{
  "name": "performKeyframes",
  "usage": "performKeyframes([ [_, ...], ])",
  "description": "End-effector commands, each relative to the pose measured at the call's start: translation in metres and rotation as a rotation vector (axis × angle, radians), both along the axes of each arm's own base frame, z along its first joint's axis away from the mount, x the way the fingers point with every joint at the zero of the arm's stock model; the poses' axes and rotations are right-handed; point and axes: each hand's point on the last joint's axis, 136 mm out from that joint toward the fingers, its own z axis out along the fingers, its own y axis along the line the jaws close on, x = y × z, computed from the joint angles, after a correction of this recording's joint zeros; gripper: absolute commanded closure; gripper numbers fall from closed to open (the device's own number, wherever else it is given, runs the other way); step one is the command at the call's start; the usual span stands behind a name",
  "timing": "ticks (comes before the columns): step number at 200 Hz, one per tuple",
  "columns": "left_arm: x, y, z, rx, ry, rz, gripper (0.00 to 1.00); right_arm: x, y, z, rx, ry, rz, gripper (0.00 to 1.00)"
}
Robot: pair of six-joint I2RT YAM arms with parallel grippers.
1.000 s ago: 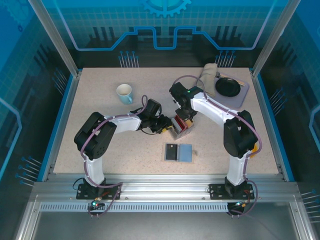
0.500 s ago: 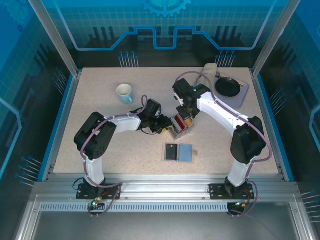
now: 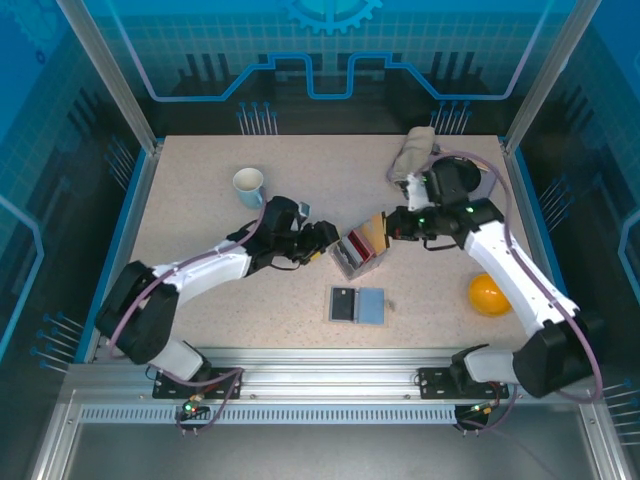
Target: Put the credit cards into the card holder
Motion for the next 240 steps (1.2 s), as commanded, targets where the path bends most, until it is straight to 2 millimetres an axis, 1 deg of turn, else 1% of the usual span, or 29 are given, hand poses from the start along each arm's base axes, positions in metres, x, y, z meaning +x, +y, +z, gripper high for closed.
performKeyframes([
  [1, -0.006, -0.016, 0.035, -0.165, -0.080, -0.078, 0.35, -0.006, 0.027, 0.030, 0.339, 0.028, 0.046, 0.96],
  [29, -0.015, -0.040, 0.060, -0.295, -0.121, -0.171, 0.35, -0.013, 0.035, 0.032, 0.433, 0.065, 0.085, 0.95],
  [41, -0.016, -0.049, 0.067, -0.320, -0.130, -0.200, 0.36, -0.014, 0.035, 0.030, 0.441, 0.075, 0.086, 0.95],
  [54, -0.015, -0.055, 0.069, -0.322, -0.136, -0.212, 0.37, -0.014, 0.035, 0.029, 0.446, 0.077, 0.088, 0.96],
  [74, -0.013, -0.058, 0.074, -0.332, -0.145, -0.211, 0.45, -0.016, 0.036, 0.028, 0.453, 0.087, 0.094, 0.95],
  [85, -0.013, -0.060, 0.075, -0.335, -0.149, -0.217, 0.53, -0.017, 0.036, 0.027, 0.453, 0.089, 0.097, 0.95],
  [91, -0.013, -0.060, 0.076, -0.337, -0.152, -0.219, 0.56, -0.018, 0.036, 0.026, 0.451, 0.091, 0.098, 0.95],
  [110, -0.013, -0.060, 0.079, -0.345, -0.165, -0.221, 0.62, -0.018, 0.036, 0.023, 0.451, 0.102, 0.098, 0.94],
  [138, -0.015, -0.062, 0.087, -0.370, -0.182, -0.237, 0.64, -0.019, 0.036, 0.019, 0.456, 0.119, 0.100, 0.94],
  [156, -0.016, -0.062, 0.090, -0.376, -0.188, -0.245, 0.70, -0.018, 0.036, 0.018, 0.459, 0.123, 0.097, 0.94],
  [168, -0.017, -0.062, 0.090, -0.377, -0.187, -0.246, 0.77, -0.018, 0.035, 0.016, 0.460, 0.128, 0.093, 0.94],
  [187, -0.018, -0.061, 0.091, -0.378, -0.192, -0.247, 0.85, -0.018, 0.034, 0.009, 0.447, 0.142, 0.080, 0.93],
  [197, -0.019, -0.060, 0.090, -0.375, -0.193, -0.245, 0.91, -0.018, 0.032, 0.005, 0.437, 0.149, 0.071, 0.91],
  [209, -0.021, -0.058, 0.088, -0.365, -0.191, -0.245, 0.95, -0.020, 0.029, -0.001, 0.419, 0.158, 0.060, 0.88],
  [228, -0.023, -0.053, 0.079, -0.319, -0.175, -0.238, 0.99, -0.025, 0.021, -0.015, 0.355, 0.171, 0.028, 0.77],
  [240, -0.026, -0.048, 0.068, -0.272, -0.153, -0.230, 0.99, -0.031, 0.010, -0.031, 0.260, 0.185, -0.009, 0.67],
])
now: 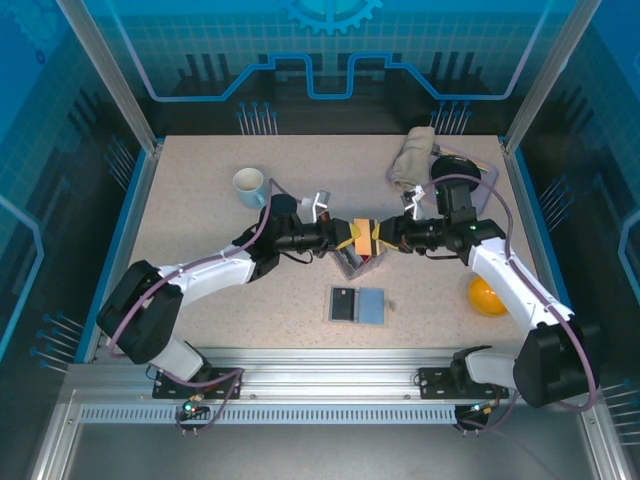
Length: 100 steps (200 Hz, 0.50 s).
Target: Put the credit cards into the card holder
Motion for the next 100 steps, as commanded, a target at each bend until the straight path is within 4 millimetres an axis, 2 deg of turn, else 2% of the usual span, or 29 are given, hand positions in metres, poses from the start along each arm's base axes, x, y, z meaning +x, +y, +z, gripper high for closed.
performKeyframes([
  [1, -0.009, 0.008, -0.005, 0.065, -0.014, -0.003, 1.00, -0.012, -0.018, -0.027, -0.140, 0.044, -0.034, 0.67],
  [20, -0.016, 0.019, -0.029, 0.175, 0.006, 0.007, 1.00, -0.025, -0.035, -0.055, -0.291, 0.085, -0.058, 0.48],
  [33, -0.025, 0.027, -0.049, 0.247, 0.023, 0.010, 1.00, -0.034, -0.044, -0.071, -0.387, 0.106, -0.059, 0.41],
  [35, -0.026, 0.029, -0.051, 0.258, 0.026, 0.010, 1.00, -0.041, -0.045, -0.080, -0.404, 0.126, -0.051, 0.41],
  [45, -0.035, 0.033, -0.066, 0.302, 0.039, 0.000, 1.00, -0.052, -0.049, -0.097, -0.479, 0.156, -0.039, 0.38],
  [61, -0.047, 0.036, -0.086, 0.348, 0.058, -0.017, 1.00, -0.066, -0.049, -0.114, -0.570, 0.173, -0.003, 0.34],
  [100, -0.064, 0.039, -0.119, 0.403, 0.091, -0.034, 1.00, -0.081, -0.055, -0.142, -0.768, 0.202, 0.023, 0.30],
])
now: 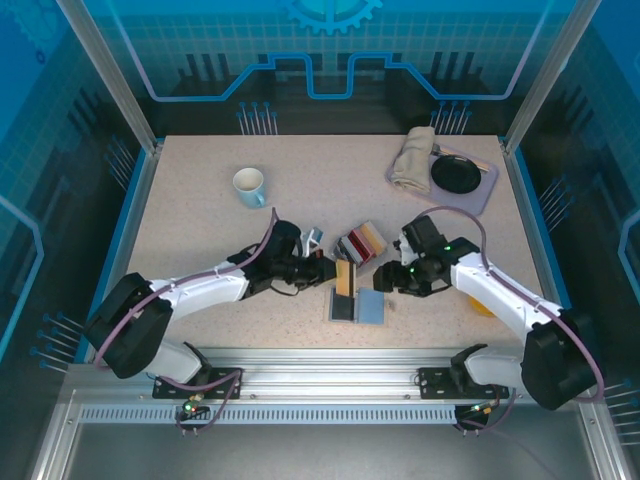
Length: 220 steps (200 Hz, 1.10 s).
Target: Put the credit cards into the card holder
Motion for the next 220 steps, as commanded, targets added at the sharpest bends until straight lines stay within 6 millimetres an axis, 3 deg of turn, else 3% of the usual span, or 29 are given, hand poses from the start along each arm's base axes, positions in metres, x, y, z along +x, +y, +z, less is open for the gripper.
performKeyframes([
  [1, -0.008, 0.005, -0.018, 0.060, -0.009, -0.013, 1.00, -0.009, -0.021, -0.022, -0.181, 0.028, -0.011, 0.30],
  [53, -0.013, -0.013, -0.039, 0.059, -0.001, -0.050, 1.00, -0.014, -0.007, -0.042, -0.154, 0.076, 0.018, 0.33],
  [107, -0.013, -0.019, -0.062, 0.063, 0.013, -0.045, 1.00, -0.014, 0.003, -0.055, -0.119, 0.113, 0.042, 0.39],
  [220, -0.028, -0.026, -0.097, 0.080, 0.034, -0.062, 0.96, -0.023, -0.002, -0.081, -0.124, 0.182, 0.020, 0.56],
])
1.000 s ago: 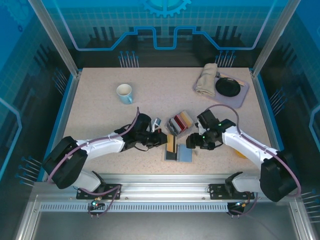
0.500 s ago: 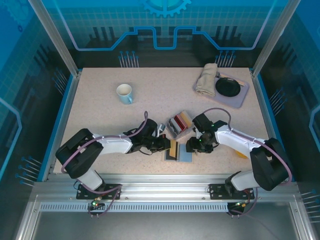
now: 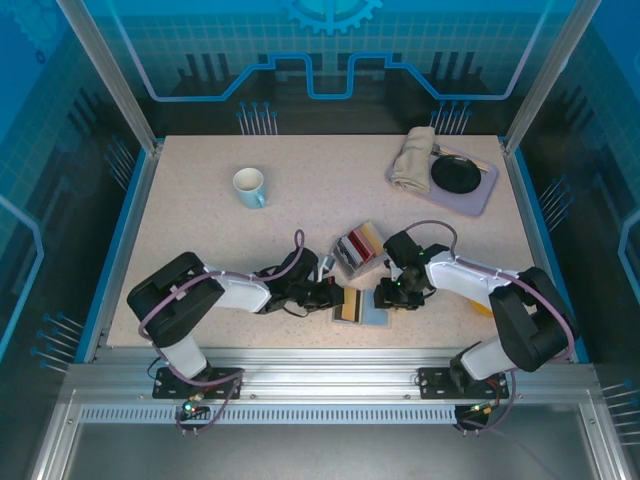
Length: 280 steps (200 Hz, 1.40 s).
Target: Put the credit cards into the card holder
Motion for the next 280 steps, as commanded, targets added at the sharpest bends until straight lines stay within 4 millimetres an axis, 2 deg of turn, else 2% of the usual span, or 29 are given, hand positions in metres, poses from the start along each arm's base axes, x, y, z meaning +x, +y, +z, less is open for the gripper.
performKeyframes([
  [1, -0.004, -0.001, -0.013, 0.019, 0.007, 0.011, 0.96, -0.009, 0.001, -0.012, 0.012, 0.046, -0.010, 0.56],
  [65, -0.002, -0.002, 0.003, -0.038, -0.021, 0.047, 0.98, -0.010, -0.005, -0.015, 0.003, 0.048, -0.024, 0.61],
  [141, -0.008, -0.008, -0.009, -0.023, 0.003, 0.005, 0.97, -0.009, -0.007, -0.018, -0.003, 0.051, -0.034, 0.60],
  [183, -0.007, -0.011, 0.001, -0.044, -0.004, 0.001, 0.98, -0.011, -0.008, -0.020, -0.006, 0.054, -0.038, 0.63],
  [220, -0.006, -0.011, -0.013, 0.011, 0.015, 0.000, 0.98, -0.012, -0.009, -0.022, -0.008, 0.057, -0.039, 0.63],
  [249, -0.004, -0.019, -0.013, 0.011, 0.022, -0.008, 0.97, -0.012, -0.007, -0.022, -0.001, 0.057, -0.043, 0.62],
  [280, -0.004, -0.018, -0.019, 0.036, 0.035, 0.015, 0.96, -0.013, -0.008, -0.023, 0.002, 0.061, -0.045, 0.63],
])
